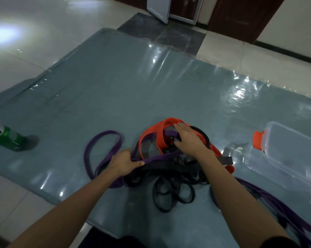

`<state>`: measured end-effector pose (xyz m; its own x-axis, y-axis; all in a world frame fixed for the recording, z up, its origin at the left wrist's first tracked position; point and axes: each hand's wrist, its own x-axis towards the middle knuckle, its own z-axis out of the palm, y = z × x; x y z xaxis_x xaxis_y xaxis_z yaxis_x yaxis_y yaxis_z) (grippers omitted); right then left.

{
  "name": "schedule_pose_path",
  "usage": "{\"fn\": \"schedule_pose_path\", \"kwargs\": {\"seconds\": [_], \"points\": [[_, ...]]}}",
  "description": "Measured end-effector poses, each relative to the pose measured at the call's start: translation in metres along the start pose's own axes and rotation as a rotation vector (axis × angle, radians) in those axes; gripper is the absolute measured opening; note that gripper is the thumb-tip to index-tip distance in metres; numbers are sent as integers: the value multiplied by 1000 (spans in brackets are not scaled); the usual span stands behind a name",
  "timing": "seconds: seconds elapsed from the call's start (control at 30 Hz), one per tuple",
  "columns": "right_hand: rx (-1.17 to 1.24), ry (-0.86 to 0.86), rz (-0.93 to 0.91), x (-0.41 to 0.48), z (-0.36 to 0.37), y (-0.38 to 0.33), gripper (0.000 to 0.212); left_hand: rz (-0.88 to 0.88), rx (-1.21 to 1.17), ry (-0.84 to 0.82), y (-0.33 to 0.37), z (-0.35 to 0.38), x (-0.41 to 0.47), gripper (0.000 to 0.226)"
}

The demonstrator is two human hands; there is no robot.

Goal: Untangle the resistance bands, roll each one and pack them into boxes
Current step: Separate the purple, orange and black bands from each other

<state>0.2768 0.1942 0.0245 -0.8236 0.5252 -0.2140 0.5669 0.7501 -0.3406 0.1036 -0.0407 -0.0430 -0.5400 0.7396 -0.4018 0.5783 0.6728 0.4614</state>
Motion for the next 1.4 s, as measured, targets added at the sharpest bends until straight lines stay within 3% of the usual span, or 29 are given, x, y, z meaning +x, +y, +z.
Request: {"fn": "schedule_pose_path", "kwargs": {"seconds": [0.3,0.4,0.6,0.73,0.9,1.03,1.17,1.3,1.4], "points": [[-94,-68,36,50,18,9,85,38,-169,45,4,-15,-14,46],[-31,-116,141,48,22,19,89,69,-150,44,5,-36,-18,45],[122,-56,182,24,29,33,78,188,-107,205,14,-94,-15,16],[186,81,156,13,18,26,67,260,-127,326,15,-123,-11,12],[254,483,125,17,-24,21,35,172,-369,556,17,-174,-10,19],[219,452,119,8,-27,22,25,109,-388,485,-9,-175,-15,19],[112,162,148,4,4,18,23,34,-284,381,-43,-146,-25,28],[-62,10,131,16,26,3,45,-86,-122,221,-85,-122,-27,12],[-142,65,35,30,36,-18,71,-137,112,75,-103,-112,-28,9]]}}
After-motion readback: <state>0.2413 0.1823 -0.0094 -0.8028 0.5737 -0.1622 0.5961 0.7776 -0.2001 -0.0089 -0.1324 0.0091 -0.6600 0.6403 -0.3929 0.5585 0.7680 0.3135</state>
